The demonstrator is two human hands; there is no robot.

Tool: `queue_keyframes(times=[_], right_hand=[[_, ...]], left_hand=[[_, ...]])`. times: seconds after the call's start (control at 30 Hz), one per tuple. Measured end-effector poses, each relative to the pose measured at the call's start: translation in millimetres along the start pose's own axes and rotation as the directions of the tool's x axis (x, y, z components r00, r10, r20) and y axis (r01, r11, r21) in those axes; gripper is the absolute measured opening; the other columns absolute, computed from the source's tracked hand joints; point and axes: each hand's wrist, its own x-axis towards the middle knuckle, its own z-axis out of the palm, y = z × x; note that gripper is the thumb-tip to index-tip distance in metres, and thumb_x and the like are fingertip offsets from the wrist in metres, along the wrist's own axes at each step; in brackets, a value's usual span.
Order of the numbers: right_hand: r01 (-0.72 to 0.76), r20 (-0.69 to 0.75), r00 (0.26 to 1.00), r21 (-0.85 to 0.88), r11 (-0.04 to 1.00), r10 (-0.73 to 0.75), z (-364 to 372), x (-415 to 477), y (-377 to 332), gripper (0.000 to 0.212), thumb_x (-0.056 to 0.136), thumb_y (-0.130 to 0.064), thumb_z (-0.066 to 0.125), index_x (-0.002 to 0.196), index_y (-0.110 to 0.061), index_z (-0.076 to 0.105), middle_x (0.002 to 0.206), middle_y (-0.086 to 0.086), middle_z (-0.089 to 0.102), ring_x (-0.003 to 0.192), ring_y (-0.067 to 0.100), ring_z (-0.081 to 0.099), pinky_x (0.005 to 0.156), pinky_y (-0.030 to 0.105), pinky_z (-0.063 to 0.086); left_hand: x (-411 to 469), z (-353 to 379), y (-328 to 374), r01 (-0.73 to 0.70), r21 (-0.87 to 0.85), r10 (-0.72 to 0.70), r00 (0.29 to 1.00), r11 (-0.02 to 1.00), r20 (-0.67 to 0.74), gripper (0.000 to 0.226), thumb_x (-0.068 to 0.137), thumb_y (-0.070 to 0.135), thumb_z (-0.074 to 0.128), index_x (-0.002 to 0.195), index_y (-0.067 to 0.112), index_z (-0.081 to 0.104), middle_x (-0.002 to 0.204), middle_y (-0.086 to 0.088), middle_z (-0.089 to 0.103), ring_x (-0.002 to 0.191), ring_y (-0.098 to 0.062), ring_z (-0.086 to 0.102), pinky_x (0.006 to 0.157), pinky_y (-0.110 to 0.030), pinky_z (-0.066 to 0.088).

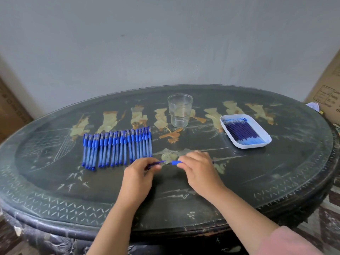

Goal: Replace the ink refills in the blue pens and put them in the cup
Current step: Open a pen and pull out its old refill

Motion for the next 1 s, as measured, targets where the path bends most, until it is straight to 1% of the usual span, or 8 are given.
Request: queue_keyframes(times=[0.1, 0.17, 0.3, 0.43, 0.6, 0.77, 0.87, 1.0], right_hand=[[0.006, 0.046, 0.999, 0.001, 1.0, -0.006, 4.0, 1.3, 1.0, 0.029, 0.092, -0.03, 0.045, 0.082, -0.017, 0.07, 0.074, -0.005, 0.06, 0.071, 0.019, 0.056, 0.069, 0.034, 0.044], [-0.008, 0.039, 0.999, -0.011, 1.0, 0.009, 4.6, -0.7, 3.5, 0.029, 0.092, -0.03, 0.045, 0.083, -0.018, 0.07, 0.075, -0.006, 0.06, 0.072, 0.019, 0.056, 0.07, 0.035, 0.043], [-0.02, 0.068, 0.997, -0.034, 0.999, 0.023, 5.1, -1.5, 6.5, 0.031, 0.093, -0.031, 0.042, 0.086, -0.02, 0.071, 0.076, -0.007, 0.059, 0.073, 0.019, 0.057, 0.071, 0.036, 0.043], [-0.024, 0.075, 0.997, -0.056, 0.998, 0.028, 6.1, -2.5, 7.2, 0.032, 0.093, -0.033, 0.041, 0.089, -0.021, 0.071, 0.078, -0.007, 0.059, 0.075, 0.019, 0.058, 0.071, 0.037, 0.044], [-0.006, 0.091, 0.996, -0.034, 0.999, 0.009, 4.5, -3.2, 4.0, 0.031, 0.093, -0.033, 0.042, 0.089, -0.022, 0.07, 0.078, -0.007, 0.055, 0.075, 0.018, 0.055, 0.072, 0.035, 0.043], [0.017, 0.11, 0.994, -0.039, 0.999, -0.012, 4.5, -5.0, 4.2, 0.016, 0.09, -0.027, 0.054, 0.09, -0.022, 0.069, 0.081, -0.006, 0.054, 0.076, 0.017, 0.054, 0.072, 0.035, 0.044], [0.035, 0.112, 0.993, -0.031, 0.999, -0.031, 3.2, -5.6, 2.6, 0.025, 0.093, -0.032, 0.045, 0.092, -0.023, 0.068, 0.083, -0.007, 0.054, 0.079, 0.016, 0.054, 0.072, 0.035, 0.045], [0.068, 0.112, 0.991, -0.002, 0.998, -0.067, -0.3, -4.8, -1.1, 0.025, 0.095, -0.031, 0.042, 0.094, -0.023, 0.066, 0.086, -0.01, 0.058, 0.081, 0.016, 0.054, 0.073, 0.035, 0.047]], left_hand=[[-0.6, 6.1, -1.4, -0.038, 0.023, 0.038, 0.999, 0.999, 0.009, 0.012, 0.085, 0.016, 0.073, 0.091, 0.024, 0.067, 0.087, 0.025, 0.057, 0.086, 0.02, 0.053, 0.075, 0.004, 0.035], [0.2, 6.5, -5.3, -0.079, 0.046, 0.078, 0.997, 0.996, 0.008, 0.01, 0.085, 0.016, 0.073, 0.095, 0.017, 0.072, 0.089, 0.021, 0.059, 0.088, 0.012, 0.055, 0.08, 0.0, 0.037], [1.7, 12.0, -13.9, -0.175, 0.165, 0.172, 0.984, 0.971, 0.035, 0.018, 0.082, 0.015, 0.076, 0.1, 0.012, 0.075, 0.093, 0.005, 0.06, 0.09, -0.015, 0.055, 0.084, -0.028, 0.045], [0.6, 15.6, -19.0, -0.168, 0.273, 0.17, 0.985, 0.947, 0.017, 0.02, 0.079, 0.018, 0.08, 0.098, 0.019, 0.077, 0.089, 0.004, 0.051, 0.086, -0.018, 0.049, 0.078, -0.038, 0.042], [-0.8, 17.2, -19.5, -0.148, 0.327, 0.153, 0.988, 0.933, 0.012, 0.024, 0.079, 0.023, 0.079, 0.103, 0.022, 0.076, 0.09, 0.008, 0.051, 0.089, -0.018, 0.05, 0.077, -0.035, 0.033], [-5.8, 16.6, -16.8, -0.115, 0.36, 0.12, 0.993, 0.926, 0.01, 0.033, 0.082, 0.033, 0.076, 0.114, 0.024, 0.071, 0.097, 0.011, 0.051, 0.1, -0.017, 0.051, 0.086, -0.031, 0.028], [-8.0, 14.1, -13.9, -0.173, 0.333, 0.179, 0.984, 0.927, 0.012, 0.043, 0.08, 0.039, 0.076, 0.12, 0.026, 0.067, 0.106, 0.012, 0.057, 0.104, -0.012, 0.051, 0.09, -0.031, 0.03], [-8.6, 16.9, -5.7, -0.286, 0.316, 0.287, 0.957, 0.905, 0.046, 0.036, 0.079, 0.035, 0.078, 0.113, 0.029, 0.069, 0.108, 0.016, 0.066, 0.105, -0.007, 0.055, 0.09, -0.031, 0.036]])
